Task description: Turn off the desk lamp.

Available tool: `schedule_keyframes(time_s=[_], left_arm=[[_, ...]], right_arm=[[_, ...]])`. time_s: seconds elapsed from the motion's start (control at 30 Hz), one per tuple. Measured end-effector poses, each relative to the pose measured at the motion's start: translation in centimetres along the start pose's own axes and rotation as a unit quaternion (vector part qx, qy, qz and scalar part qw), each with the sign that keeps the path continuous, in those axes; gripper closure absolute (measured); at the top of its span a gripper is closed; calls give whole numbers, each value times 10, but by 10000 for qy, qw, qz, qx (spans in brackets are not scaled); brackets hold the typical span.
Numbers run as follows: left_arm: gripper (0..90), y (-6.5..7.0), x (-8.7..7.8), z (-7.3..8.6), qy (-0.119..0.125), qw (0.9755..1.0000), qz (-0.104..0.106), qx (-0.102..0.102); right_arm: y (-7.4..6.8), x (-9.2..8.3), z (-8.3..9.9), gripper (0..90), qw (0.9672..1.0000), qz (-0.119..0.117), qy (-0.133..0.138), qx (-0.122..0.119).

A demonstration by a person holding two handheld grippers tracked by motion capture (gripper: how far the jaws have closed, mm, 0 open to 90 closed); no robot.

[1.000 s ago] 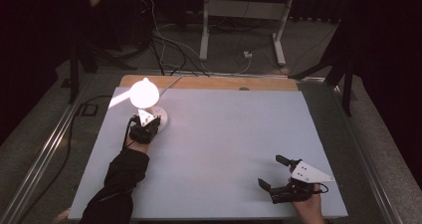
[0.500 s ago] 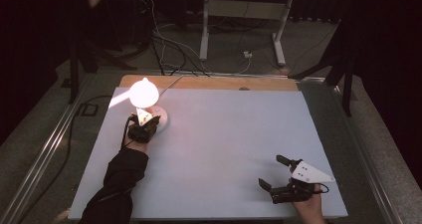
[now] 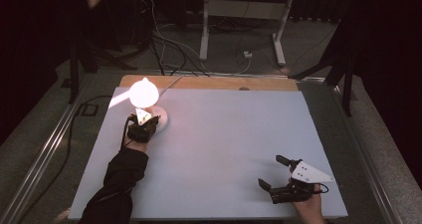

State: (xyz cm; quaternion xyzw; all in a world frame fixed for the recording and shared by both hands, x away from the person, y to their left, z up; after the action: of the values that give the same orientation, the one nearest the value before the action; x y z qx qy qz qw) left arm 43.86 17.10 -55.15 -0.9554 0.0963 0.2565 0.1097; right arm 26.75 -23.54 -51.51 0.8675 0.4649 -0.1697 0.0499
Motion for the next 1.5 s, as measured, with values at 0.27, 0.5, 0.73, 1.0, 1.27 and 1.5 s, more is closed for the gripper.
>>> schedule_keyframes(time_s=[0.27, 0.5, 0.73, 1.0, 1.27, 1.5], left_arm=[[900, 2, 2, 3, -60, 10000, 30, 31], [900, 1, 3, 3, -68, 10000, 0, 59], [900, 2, 3, 4, -62, 9998, -77, 176], [900, -1, -7, -9, 150, 9999, 37, 3], [900, 0, -8, -12, 171, 9998, 26, -9], [900, 1, -3, -5, 82, 9999, 64, 6]], right_arm=[[0, 0, 0, 0, 10000, -4, -11, -6], [-1, 0, 0, 0, 10000, -6, -17, -14], [-1, 2, 1, 0, 10000, 13, -72, -29], [0, 1, 1, 0, 10000, 24, -44, -18], [-1, 1, 1, 0, 10000, 10, -47, -26], [0, 1, 1, 0, 10000, 12, -49, -29]])
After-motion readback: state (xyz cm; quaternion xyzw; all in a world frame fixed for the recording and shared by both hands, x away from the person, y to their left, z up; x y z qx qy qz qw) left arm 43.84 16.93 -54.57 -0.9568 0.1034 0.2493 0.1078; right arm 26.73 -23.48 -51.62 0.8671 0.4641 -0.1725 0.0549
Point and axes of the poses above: each handheld gripper's, and its own axes: x roughly forward along the jaws, z roughly out of its underside, y roughly to its right, the point moved 7 cm from there along x, roughly forward along the jaws, and after that the axes turned 9 degrees about -z, right-handed, at the moved point
